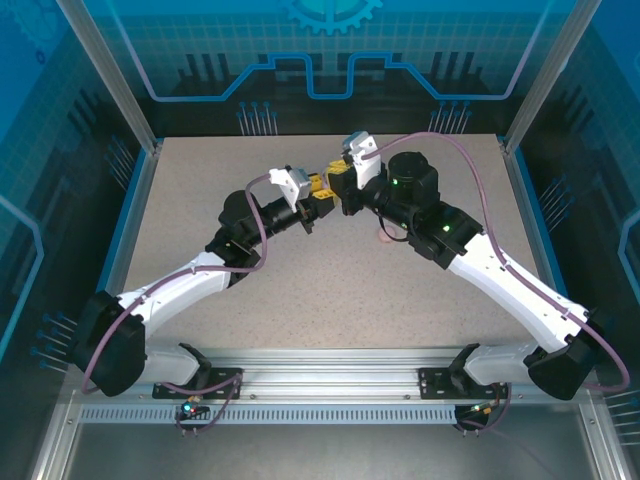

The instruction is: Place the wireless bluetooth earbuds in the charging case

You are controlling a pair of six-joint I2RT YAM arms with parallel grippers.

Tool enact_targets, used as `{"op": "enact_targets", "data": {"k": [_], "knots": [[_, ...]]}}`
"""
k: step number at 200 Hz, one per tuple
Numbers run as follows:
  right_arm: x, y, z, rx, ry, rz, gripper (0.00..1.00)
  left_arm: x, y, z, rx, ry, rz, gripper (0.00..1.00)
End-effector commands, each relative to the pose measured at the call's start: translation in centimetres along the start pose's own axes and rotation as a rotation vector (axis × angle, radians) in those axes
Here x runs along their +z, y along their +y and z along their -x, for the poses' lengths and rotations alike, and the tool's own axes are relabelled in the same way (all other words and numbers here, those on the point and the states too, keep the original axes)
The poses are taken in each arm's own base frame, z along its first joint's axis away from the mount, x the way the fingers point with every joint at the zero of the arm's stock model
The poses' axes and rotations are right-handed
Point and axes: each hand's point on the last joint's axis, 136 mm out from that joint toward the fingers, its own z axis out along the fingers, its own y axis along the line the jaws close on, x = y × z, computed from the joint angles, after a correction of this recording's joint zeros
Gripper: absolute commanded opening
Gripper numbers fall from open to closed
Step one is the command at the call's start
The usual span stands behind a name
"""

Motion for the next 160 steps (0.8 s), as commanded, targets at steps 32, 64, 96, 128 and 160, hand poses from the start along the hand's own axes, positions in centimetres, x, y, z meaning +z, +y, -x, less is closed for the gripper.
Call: {"op": "enact_targets", "data": {"k": [32,64,96,128,160], "knots": [[0.1,2.6,-1.1,-0.037,0.035,0.095,0.05,-0.2,0.2,3.9,0.058,-0.099,0.032,0.0],[0.3,3.1,-1.9,-0.063,0.059,0.103,0.07,-0.2,0.4,4.1,0.058,-0.102,0.045,0.0],[0.4,2.8,-2.2,-0.06,0.07,0.072,0.1,-0.3,0.5,3.9,0.054,-0.097,0.051,0.0],[0.5,1.4,-1.4,-0.035,0.058,-0.003,0.05,-0.3,0.4,3.7,0.05,-0.095,0.049,0.0],[0.2,0.4,0.3,0.024,0.004,-0.03,0.0,-0.3,0.4,3.6,0.047,-0.09,0.046,0.0]]}}
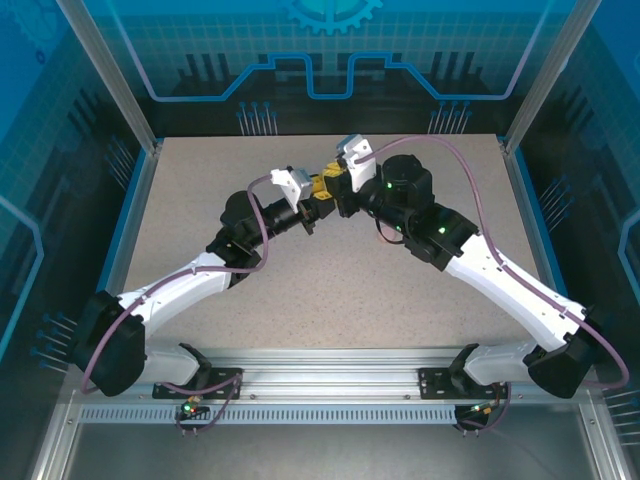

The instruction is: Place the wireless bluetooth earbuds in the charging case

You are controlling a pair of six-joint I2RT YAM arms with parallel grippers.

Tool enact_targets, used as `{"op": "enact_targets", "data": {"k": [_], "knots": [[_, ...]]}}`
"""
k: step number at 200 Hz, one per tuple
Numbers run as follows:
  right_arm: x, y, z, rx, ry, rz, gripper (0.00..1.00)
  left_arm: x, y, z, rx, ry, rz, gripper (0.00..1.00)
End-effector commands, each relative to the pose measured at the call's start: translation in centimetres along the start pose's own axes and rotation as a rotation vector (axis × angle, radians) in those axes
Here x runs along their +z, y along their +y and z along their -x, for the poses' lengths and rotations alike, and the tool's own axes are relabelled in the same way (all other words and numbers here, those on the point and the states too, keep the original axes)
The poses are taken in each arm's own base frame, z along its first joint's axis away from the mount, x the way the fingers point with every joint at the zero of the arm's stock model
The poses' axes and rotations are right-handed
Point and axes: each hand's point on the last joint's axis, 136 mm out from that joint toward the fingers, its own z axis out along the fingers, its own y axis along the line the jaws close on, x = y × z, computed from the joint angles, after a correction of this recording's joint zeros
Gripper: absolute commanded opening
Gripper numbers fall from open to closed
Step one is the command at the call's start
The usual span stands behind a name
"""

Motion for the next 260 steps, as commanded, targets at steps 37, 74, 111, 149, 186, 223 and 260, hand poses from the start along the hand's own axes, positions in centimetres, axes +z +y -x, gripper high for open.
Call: {"op": "enact_targets", "data": {"k": [37,74,111,149,186,223,260], "knots": [[-1.1,-0.6,3.0,0.084,-0.09,-0.021,0.0,-0.4,0.2,3.7,0.048,-0.101,0.022,0.0],[-2.1,-1.4,4.3,0.097,-0.151,-0.05,0.0,-0.3,0.0,3.5,0.043,-0.096,0.015,0.0],[-2.4,-1.7,5.0,0.092,-0.173,-0.059,0.0,-0.2,0.1,3.4,0.036,-0.094,0.011,0.0],[-2.1,-1.9,4.3,0.083,-0.15,-0.066,0.0,-0.2,0.0,3.7,0.04,-0.097,0.01,0.0],[-1.7,-2.0,3.4,0.083,-0.125,-0.069,0.0,-0.4,-0.1,4.2,0.046,-0.106,0.011,0.0],[-1.4,-1.9,2.4,0.088,-0.1,-0.059,0.0,-0.4,-0.1,4.4,0.047,-0.109,0.013,0.0],[-1.1,-1.7,1.3,0.094,-0.071,-0.047,0.0,-0.4,0.0,4.4,0.047,-0.109,0.018,0.0]]}}
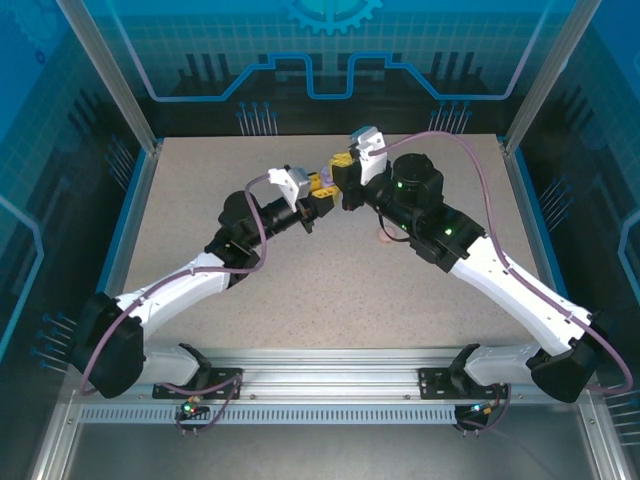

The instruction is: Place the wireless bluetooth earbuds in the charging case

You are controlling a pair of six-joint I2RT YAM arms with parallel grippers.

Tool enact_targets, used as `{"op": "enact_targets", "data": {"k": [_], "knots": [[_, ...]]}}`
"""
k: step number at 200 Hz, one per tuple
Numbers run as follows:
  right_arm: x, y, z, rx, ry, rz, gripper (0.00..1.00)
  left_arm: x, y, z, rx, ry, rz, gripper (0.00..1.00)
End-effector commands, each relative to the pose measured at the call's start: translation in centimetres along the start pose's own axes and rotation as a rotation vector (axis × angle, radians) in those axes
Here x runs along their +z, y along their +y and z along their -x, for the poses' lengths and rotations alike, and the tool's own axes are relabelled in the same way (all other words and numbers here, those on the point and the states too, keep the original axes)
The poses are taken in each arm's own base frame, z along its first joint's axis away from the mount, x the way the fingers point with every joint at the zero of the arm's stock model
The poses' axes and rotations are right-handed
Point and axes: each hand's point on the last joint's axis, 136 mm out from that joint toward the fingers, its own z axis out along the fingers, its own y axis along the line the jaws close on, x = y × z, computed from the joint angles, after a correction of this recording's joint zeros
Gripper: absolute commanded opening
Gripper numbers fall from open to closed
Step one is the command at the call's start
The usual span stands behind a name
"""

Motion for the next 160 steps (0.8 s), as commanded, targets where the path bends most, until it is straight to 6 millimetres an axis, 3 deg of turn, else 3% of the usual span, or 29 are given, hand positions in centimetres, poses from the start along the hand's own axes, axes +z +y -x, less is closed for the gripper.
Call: {"op": "enact_targets", "data": {"k": [1,72,160], "knots": [[-0.2,-0.4,-0.6,0.016,0.007,-0.005,0.0,-0.2,-0.1,3.9,0.046,-0.097,0.007,0.0],[0.2,-0.6,-2.0,0.018,0.042,-0.013,0.0,-0.3,-0.2,4.4,0.041,-0.113,0.003,0.0],[-0.2,0.7,-4.6,0.02,0.101,0.048,0.0,-0.2,0.6,4.7,0.036,-0.124,0.044,0.0]]}}
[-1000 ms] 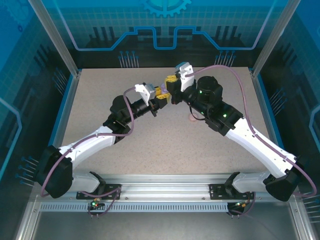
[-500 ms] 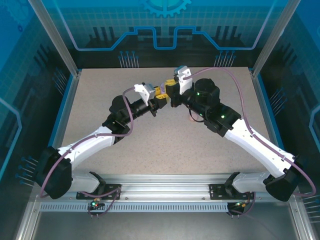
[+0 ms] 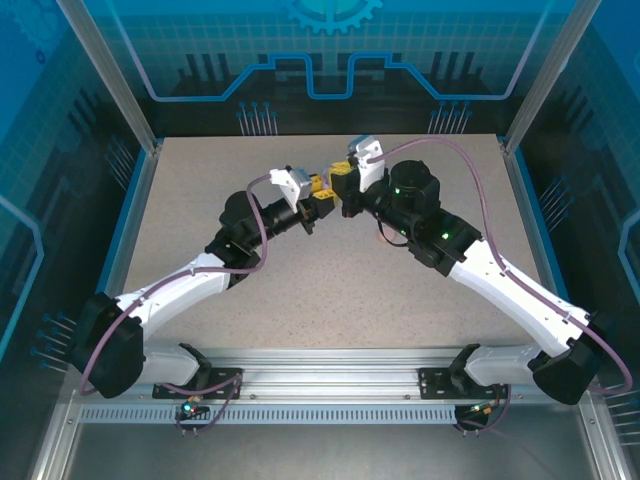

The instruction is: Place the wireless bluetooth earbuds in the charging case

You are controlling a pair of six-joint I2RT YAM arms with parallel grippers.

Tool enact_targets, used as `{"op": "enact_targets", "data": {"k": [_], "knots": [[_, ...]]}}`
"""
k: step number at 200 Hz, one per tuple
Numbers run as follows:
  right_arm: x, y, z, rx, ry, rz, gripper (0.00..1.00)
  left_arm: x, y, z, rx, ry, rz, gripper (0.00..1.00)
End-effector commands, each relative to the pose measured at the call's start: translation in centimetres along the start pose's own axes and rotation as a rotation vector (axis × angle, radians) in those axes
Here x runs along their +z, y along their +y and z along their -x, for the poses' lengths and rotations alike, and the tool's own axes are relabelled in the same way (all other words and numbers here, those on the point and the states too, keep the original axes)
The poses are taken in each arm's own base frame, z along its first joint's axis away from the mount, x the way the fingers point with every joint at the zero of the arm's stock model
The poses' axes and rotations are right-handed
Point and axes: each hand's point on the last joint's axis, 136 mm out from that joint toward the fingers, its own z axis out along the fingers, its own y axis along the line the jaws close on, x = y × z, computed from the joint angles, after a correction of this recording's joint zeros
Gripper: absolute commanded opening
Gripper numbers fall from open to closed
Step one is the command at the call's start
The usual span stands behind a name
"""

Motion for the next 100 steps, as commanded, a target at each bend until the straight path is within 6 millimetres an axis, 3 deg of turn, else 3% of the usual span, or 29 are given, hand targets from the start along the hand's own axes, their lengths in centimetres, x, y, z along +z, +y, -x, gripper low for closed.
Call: {"op": "enact_targets", "data": {"k": [1,43,73,100], "knots": [[-0.3,0.3,-2.7,0.011,0.078,0.02,0.0,-0.3,0.5,5.0,0.042,-0.138,0.04,0.0],[-0.6,0.1,-3.3,0.015,0.092,0.0,0.0,-0.3,0.8,5.0,0.037,-0.141,0.057,0.0],[-0.6,0.0,-2.5,0.027,0.079,-0.007,0.2,-0.2,0.8,4.8,0.031,-0.134,0.055,0.0],[-0.3,0.1,-1.1,0.043,0.062,-0.01,0.27,0.0,0.8,4.1,0.016,-0.118,0.049,0.0]]}}
